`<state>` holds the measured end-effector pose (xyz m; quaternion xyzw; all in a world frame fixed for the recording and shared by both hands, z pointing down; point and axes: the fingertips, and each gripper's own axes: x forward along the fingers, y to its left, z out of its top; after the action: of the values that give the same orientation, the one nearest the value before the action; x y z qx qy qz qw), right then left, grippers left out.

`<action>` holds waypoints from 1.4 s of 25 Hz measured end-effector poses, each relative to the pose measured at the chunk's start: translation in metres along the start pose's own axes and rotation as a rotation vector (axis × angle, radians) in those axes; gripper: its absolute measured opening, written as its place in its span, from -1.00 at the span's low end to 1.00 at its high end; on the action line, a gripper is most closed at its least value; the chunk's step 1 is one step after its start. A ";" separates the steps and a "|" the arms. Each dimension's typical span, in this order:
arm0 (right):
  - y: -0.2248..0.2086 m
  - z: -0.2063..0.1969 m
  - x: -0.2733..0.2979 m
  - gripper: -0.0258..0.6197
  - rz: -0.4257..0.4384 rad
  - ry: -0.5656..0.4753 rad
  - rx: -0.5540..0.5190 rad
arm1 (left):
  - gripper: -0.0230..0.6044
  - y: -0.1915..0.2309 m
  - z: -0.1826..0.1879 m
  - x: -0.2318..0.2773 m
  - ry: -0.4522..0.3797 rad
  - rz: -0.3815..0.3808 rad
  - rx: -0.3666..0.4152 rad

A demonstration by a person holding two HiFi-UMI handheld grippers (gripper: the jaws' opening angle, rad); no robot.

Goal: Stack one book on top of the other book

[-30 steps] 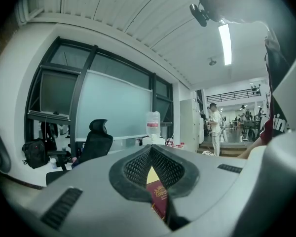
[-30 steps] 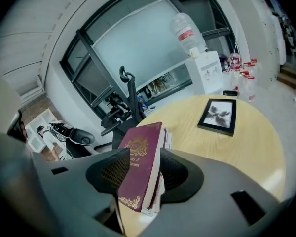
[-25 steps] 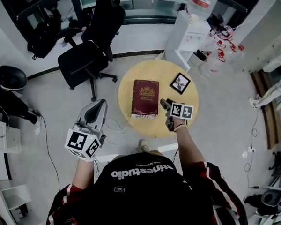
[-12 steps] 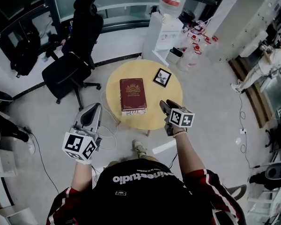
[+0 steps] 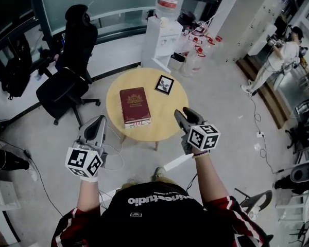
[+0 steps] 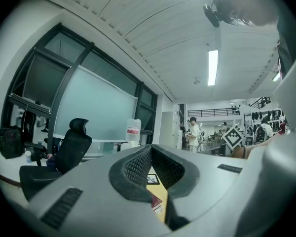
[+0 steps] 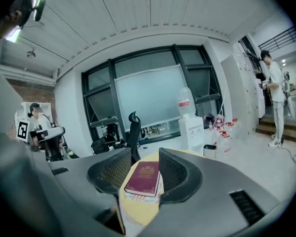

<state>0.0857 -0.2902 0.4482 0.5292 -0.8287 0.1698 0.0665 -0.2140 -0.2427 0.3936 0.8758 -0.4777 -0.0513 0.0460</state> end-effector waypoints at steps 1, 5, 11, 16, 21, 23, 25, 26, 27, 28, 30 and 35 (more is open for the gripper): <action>0.001 0.007 -0.006 -0.31 0.000 -0.011 -0.019 | -0.88 -0.002 0.003 0.002 -0.006 0.002 0.001; 0.001 0.037 -0.030 -0.31 0.027 -0.059 -0.047 | -0.88 -0.016 0.019 0.013 -0.028 0.006 0.001; -0.007 0.080 -0.062 -0.31 0.048 -0.112 -0.102 | -0.88 -0.041 0.036 0.035 -0.041 0.026 0.026; -0.027 0.093 -0.087 -0.32 -0.012 -0.120 -0.196 | -0.87 -0.066 0.045 0.059 -0.040 0.043 0.034; -0.038 0.105 -0.104 -0.42 -0.014 -0.169 -0.182 | -0.87 -0.092 0.056 0.068 -0.050 0.036 0.060; -0.040 0.108 -0.108 -0.46 -0.005 -0.177 -0.191 | -0.88 -0.100 0.058 0.070 -0.050 0.037 0.063; -0.042 0.111 -0.111 -0.50 -0.003 -0.193 -0.195 | -0.88 -0.105 0.056 0.073 -0.047 0.037 0.068; -0.044 0.113 -0.112 -0.54 -0.004 -0.202 -0.196 | -0.88 -0.107 0.055 0.074 -0.046 0.036 0.068; -0.045 0.114 -0.113 -0.57 -0.006 -0.210 -0.197 | -0.88 -0.109 0.054 0.074 -0.045 0.036 0.067; -0.047 0.116 -0.114 -0.60 -0.007 -0.216 -0.198 | -0.87 -0.111 0.053 0.075 -0.043 0.036 0.067; -0.048 0.120 -0.115 -0.65 -0.008 -0.227 -0.201 | -0.87 -0.114 0.053 0.075 -0.040 0.036 0.069; -0.050 0.124 -0.112 -0.72 -0.008 -0.239 -0.204 | -0.87 -0.115 0.056 0.071 -0.043 0.051 0.078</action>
<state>0.1881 -0.2575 0.3102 0.5394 -0.8415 0.0203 0.0216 -0.0875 -0.2422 0.3202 0.8632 -0.5024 -0.0501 0.0030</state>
